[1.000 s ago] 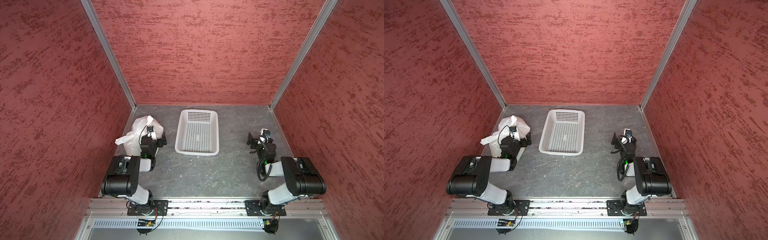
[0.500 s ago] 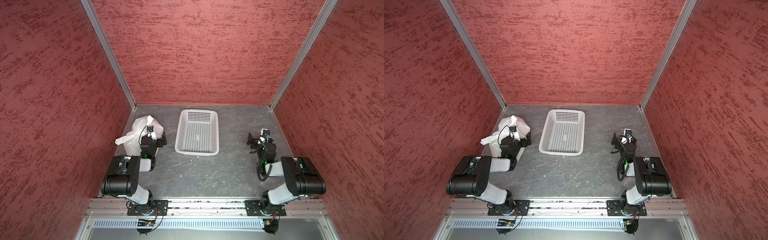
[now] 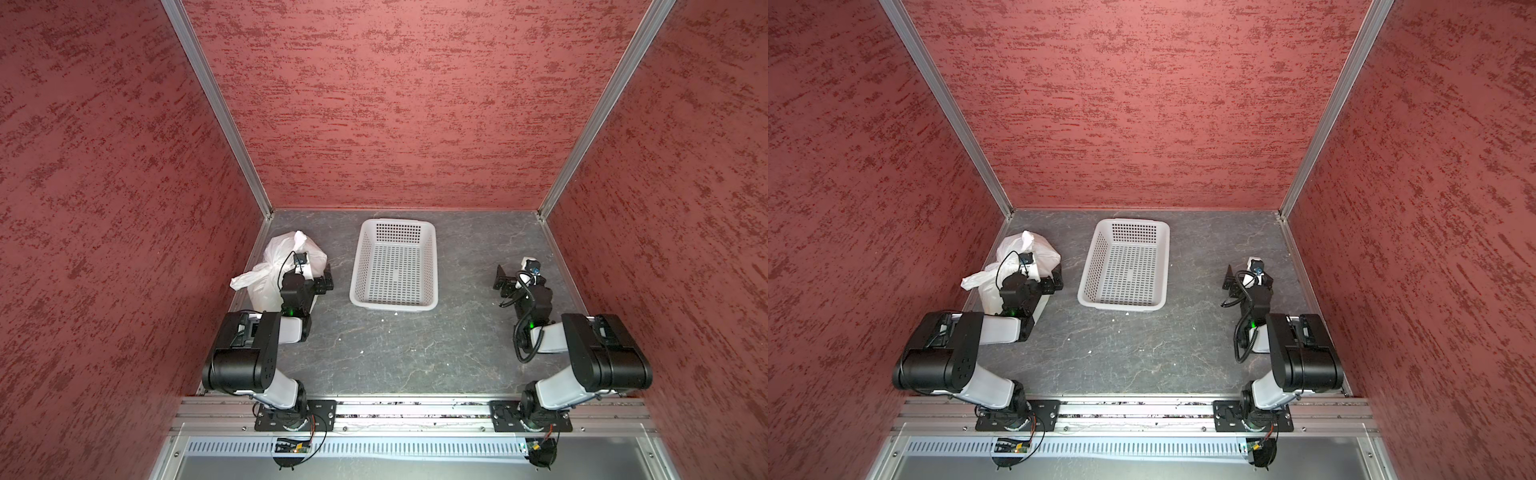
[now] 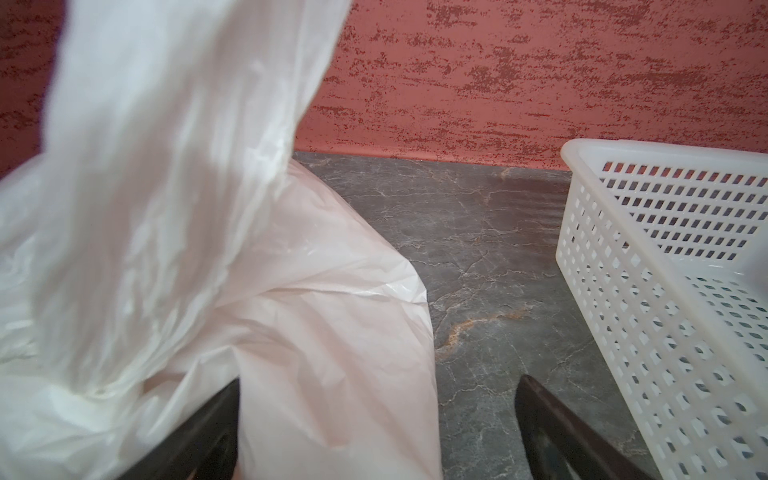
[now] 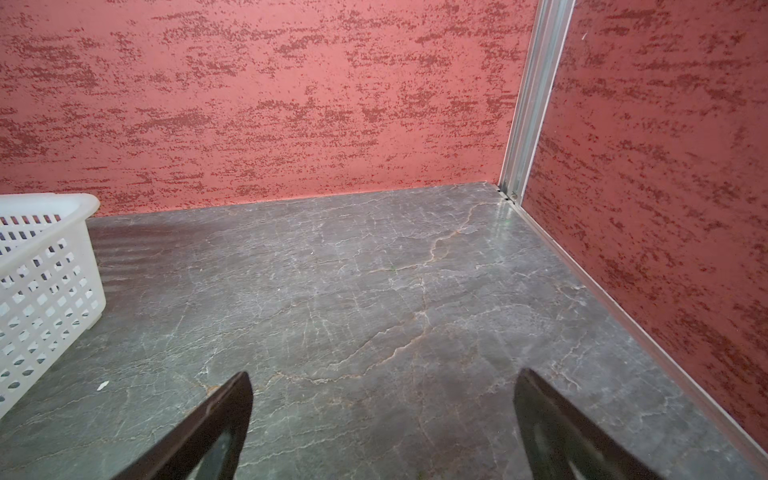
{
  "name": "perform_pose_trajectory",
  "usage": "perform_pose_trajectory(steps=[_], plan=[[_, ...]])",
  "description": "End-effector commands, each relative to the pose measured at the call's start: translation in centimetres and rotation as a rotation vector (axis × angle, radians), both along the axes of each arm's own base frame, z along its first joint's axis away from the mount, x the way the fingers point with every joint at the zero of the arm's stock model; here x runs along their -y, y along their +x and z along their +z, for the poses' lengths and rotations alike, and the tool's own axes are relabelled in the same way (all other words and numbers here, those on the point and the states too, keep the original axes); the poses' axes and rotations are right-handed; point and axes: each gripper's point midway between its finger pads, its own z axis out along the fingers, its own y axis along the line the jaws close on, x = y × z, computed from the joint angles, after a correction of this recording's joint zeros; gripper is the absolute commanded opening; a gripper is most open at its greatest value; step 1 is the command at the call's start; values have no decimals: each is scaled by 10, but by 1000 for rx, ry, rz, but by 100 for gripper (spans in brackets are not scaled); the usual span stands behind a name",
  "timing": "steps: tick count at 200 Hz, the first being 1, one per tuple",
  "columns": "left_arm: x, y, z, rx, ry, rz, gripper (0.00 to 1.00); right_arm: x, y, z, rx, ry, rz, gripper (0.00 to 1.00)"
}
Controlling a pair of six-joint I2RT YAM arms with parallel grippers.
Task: Untie the knot of the plastic bag and take out the fruit
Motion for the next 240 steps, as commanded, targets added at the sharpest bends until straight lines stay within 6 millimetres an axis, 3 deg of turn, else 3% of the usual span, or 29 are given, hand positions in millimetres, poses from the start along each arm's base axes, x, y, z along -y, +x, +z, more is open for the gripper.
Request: perform_pose_trajectory(steps=[1, 59, 99, 103, 146, 172, 203, 228, 240], plan=[[-2, 3, 2, 5, -11, 0, 100, 3, 4, 5, 13, 5, -9, 99], [-2, 2, 3, 7, -11, 1, 100, 2, 4, 5, 15, 5, -9, 99], [3, 7, 20, -53, -13, -31, 100, -4, 10, 15, -27, -4, 31, 99], [5, 7, 23, -54, -13, -40, 100, -6, 10, 26, -11, -6, 34, 99], [27, -12, 45, -113, -102, -112, 100, -23, 22, 59, -143, 109, 64, 99], [54, -28, 56, -179, -118, -176, 100, -62, 29, 70, -274, 179, 129, 99], [82, -51, 73, -225, -172, -227, 100, -138, 29, 72, -420, 174, 274, 99], [96, -64, 84, -243, -254, -241, 100, -189, 20, 64, -535, 169, 353, 99], [101, -67, 87, -252, -292, -247, 100, -210, 18, 47, -618, 159, 379, 99]])
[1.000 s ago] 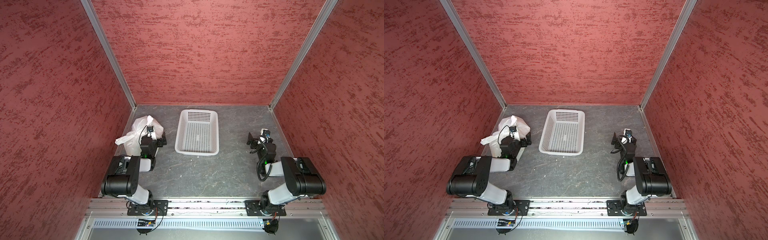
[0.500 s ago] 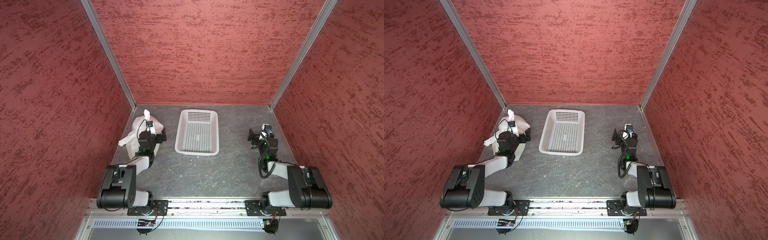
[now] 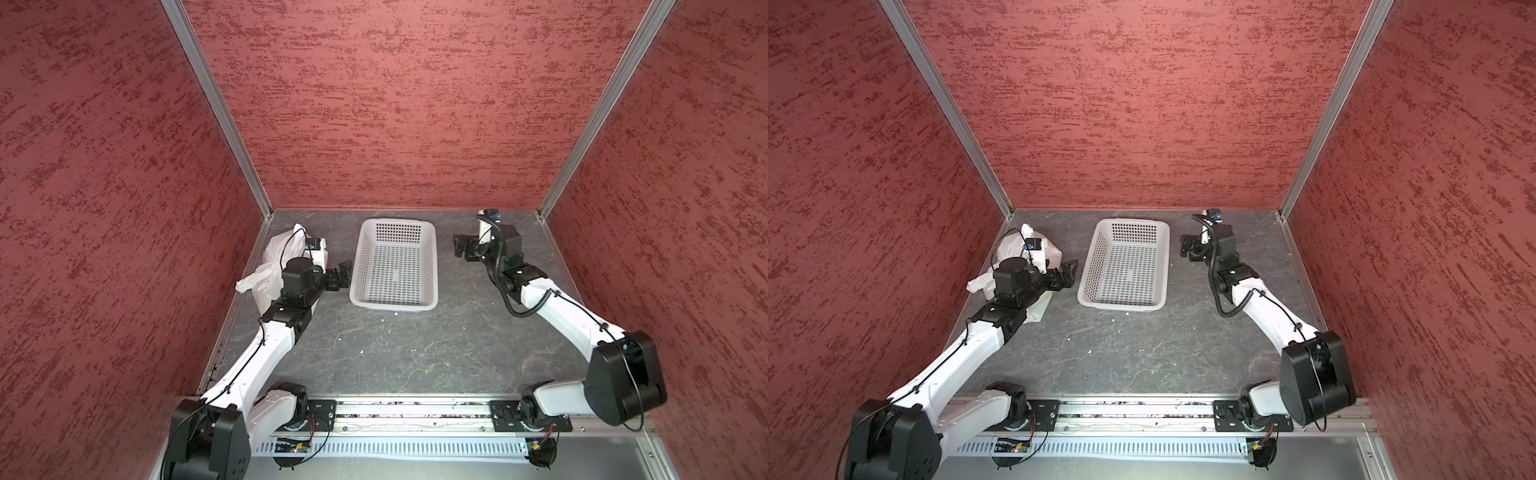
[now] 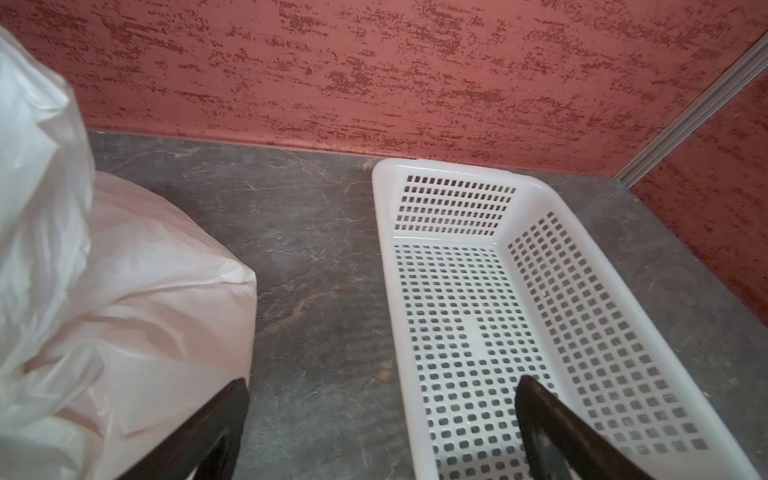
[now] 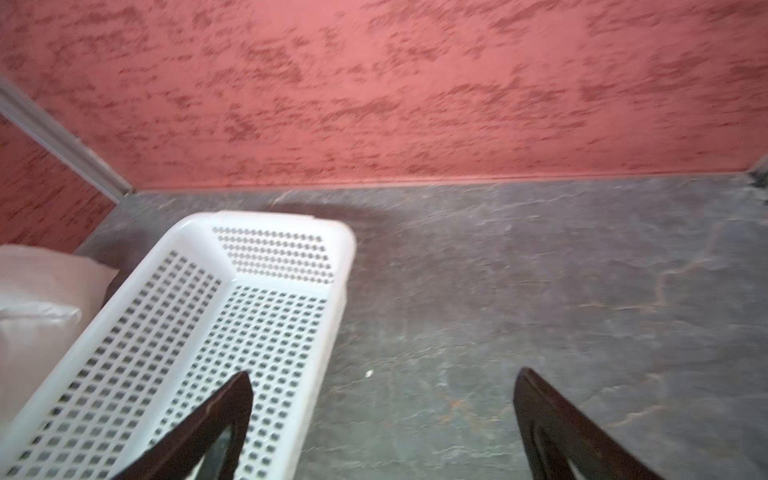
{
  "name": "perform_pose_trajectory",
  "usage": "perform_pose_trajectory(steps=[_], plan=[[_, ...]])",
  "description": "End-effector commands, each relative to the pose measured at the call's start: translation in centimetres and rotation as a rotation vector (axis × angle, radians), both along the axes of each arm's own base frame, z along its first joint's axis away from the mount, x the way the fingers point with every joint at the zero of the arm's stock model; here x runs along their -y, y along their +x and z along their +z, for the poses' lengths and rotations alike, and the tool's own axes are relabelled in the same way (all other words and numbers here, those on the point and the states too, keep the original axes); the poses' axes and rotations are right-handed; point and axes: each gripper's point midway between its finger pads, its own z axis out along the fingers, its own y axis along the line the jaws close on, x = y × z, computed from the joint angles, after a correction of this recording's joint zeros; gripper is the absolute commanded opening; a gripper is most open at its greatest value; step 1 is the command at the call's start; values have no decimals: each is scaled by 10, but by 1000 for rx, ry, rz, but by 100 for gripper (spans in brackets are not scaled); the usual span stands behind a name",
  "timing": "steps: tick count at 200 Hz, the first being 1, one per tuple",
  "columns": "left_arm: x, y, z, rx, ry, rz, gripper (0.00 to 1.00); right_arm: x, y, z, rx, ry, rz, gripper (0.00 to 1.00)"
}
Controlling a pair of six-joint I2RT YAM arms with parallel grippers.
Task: Untie the knot of the plastic bag and take out the fruit
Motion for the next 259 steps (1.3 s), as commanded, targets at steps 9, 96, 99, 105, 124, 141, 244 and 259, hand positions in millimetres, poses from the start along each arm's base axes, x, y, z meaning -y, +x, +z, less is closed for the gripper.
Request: perform_pose_trajectory(steps=[9, 96, 99, 105, 124, 141, 244, 259], plan=[[12, -16, -8, -123, -103, -3, 100, -42, -27, -54, -288, -51, 68, 99], [34, -8, -12, -173, -129, -29, 100, -71, -28, -118, -487, -238, 129, 96], [35, -8, -12, -176, -128, -31, 100, -71, -28, -118, -489, -240, 129, 96], [36, -7, -12, -181, -127, -34, 100, -70, -29, -121, -496, -248, 132, 96], [40, -5, -13, -190, -125, -45, 100, -63, -31, -128, -513, -283, 122, 96], [42, -4, -12, -196, -121, -53, 100, -53, -31, -132, -525, -300, 105, 96], [53, -2, -16, -249, -115, -89, 100, 33, -21, -128, -552, -356, -35, 96], [57, -2, -20, -270, -115, -99, 100, 47, -19, -126, -552, -362, -62, 97]])
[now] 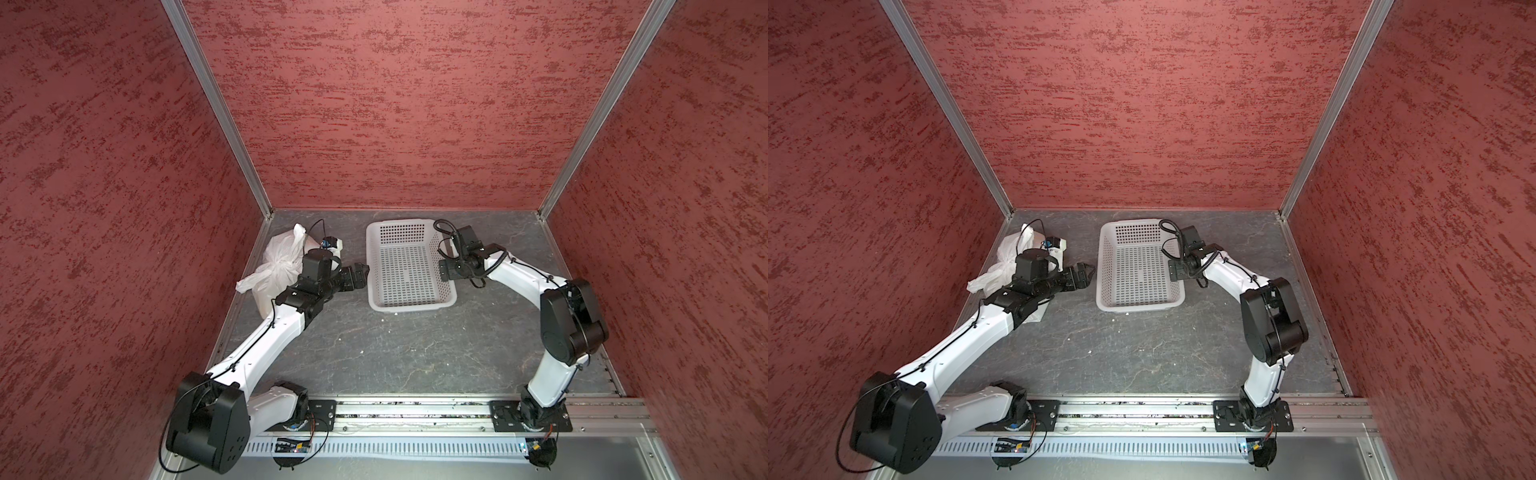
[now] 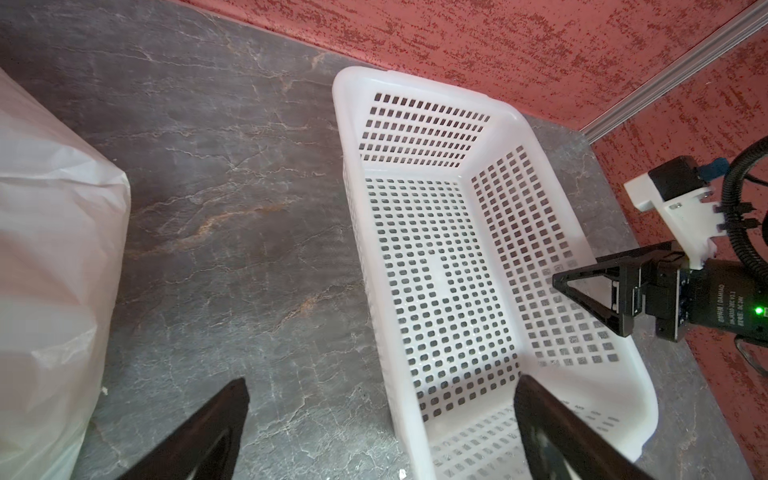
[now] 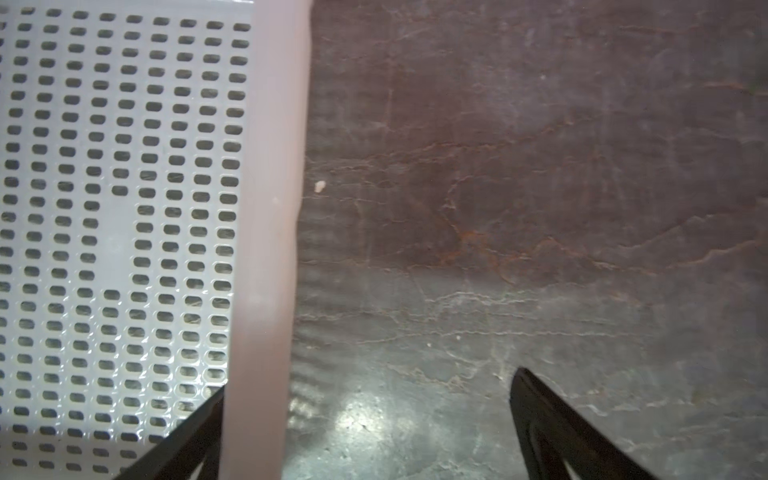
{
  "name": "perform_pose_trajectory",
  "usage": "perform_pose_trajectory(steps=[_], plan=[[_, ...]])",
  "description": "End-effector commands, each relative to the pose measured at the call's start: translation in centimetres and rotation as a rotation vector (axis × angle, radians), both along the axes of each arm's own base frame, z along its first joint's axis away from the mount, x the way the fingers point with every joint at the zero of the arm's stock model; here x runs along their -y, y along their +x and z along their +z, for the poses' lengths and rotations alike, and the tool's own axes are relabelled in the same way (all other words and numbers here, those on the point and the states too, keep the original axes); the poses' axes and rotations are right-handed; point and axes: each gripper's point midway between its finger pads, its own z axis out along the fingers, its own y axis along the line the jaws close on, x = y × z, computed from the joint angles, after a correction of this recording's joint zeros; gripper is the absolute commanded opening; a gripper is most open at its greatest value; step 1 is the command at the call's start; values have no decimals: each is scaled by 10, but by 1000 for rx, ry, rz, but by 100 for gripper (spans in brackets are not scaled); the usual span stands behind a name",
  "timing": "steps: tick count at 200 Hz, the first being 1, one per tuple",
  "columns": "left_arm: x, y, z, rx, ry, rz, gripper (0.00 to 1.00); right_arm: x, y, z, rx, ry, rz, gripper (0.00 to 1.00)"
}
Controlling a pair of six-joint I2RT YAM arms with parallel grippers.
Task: Untie the knot of the plastic bag and take out the fruit
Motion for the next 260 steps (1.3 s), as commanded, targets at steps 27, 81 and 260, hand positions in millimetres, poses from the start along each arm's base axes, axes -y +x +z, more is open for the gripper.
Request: perform_pose_trajectory(steps=[27, 81, 260], plan=[[18, 7, 4, -32, -11, -50, 100, 50, 1, 16, 19, -76, -67, 98], [72, 6, -8, -162, -76, -141, 100, 44, 3, 57, 54, -3, -35, 98], [230, 69, -62, -418, -100, -332, 21, 43, -65, 170, 179, 268, -87, 99]])
